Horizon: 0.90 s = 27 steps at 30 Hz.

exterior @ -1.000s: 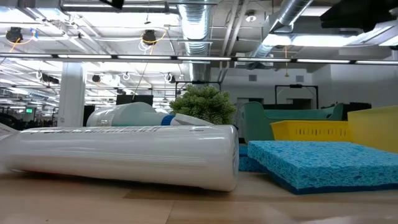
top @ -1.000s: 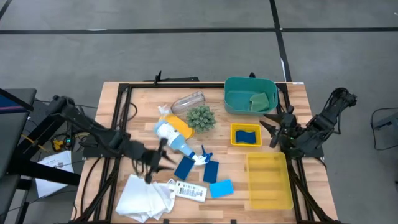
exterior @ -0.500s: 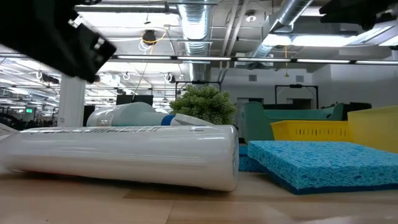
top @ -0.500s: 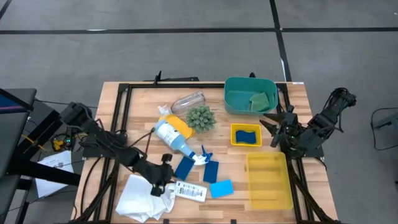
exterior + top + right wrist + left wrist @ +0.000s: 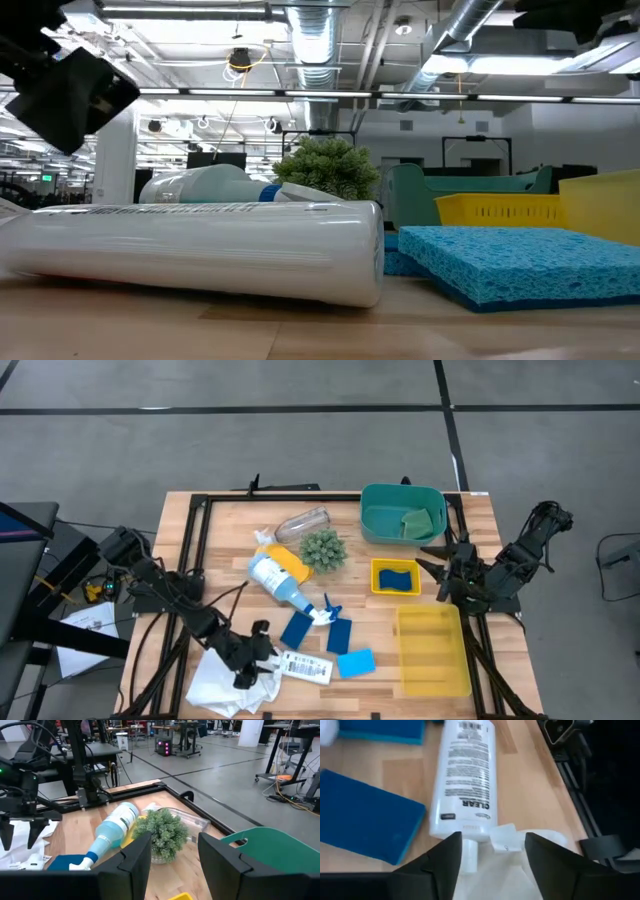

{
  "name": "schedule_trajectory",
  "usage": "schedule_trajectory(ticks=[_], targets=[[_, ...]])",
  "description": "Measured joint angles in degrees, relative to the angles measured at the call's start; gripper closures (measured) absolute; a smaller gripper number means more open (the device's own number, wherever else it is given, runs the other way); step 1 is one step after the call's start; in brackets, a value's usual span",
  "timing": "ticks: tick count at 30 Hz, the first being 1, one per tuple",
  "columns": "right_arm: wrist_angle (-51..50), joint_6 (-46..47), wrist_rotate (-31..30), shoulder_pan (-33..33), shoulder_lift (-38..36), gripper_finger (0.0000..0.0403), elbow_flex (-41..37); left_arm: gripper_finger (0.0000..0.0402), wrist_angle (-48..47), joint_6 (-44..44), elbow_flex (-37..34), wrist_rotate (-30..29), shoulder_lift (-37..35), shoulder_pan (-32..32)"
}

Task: Pick & Place Kitchen Items
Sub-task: Put the white bottle into the yellow bin

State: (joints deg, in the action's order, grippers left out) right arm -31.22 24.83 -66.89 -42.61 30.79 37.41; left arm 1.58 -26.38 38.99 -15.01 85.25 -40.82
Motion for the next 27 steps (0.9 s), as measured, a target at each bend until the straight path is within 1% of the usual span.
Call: schedule_trajectory(ticks=[2,4,7,10,13,17,19,22,27], targets=[[0.0,0.0,0.0,0.0,0.0,0.0249,0.0,0.0177,0.2,0.2,-1.1,-2.5,0.0,-0.5],[0.0,0.0,0.0,0.0,0.0,0.0249,0.0,0.0177,1.2,-0.4,-3.0,-3.2,0.0,-0.5],[0.0,0.0,0.0,0.0,0.0,0.0249,0.0,0.0183,7.4,-1.4,-6.5,-3.3,0.0,-0.5],[0.0,0.0,0.0,0.0,0.0,0.0249,0.0,0.0189,15.0,-0.8,-9.3,-5.3,0.0,-0.5],[-0.1,0.0,0.0,0.0,0.0,0.0249,0.0,0.0194,16.4,-1.2,-10.7,-5.7,0.0,-0.5],[0.0,0.0,0.9,0.0,0.0,0.0249,0.0,0.0191,18.0,-2.5,-11.6,-4.7,1.6,-0.7],[0.0,0.0,1.1,0.0,0.0,0.0249,0.0,0.0186,20.5,-1.3,-11.5,-4.5,3.3,-0.8],[0.0,0.1,1.1,0.0,0.4,0.0249,0.0,0.0178,21.8,0.4,-11.5,-4.6,5.9,-0.8],[0.1,0.1,1.2,0.0,1.2,0.0249,0.0,0.0171,23.4,0.4,-11.5,-4.6,9.8,-0.8]])
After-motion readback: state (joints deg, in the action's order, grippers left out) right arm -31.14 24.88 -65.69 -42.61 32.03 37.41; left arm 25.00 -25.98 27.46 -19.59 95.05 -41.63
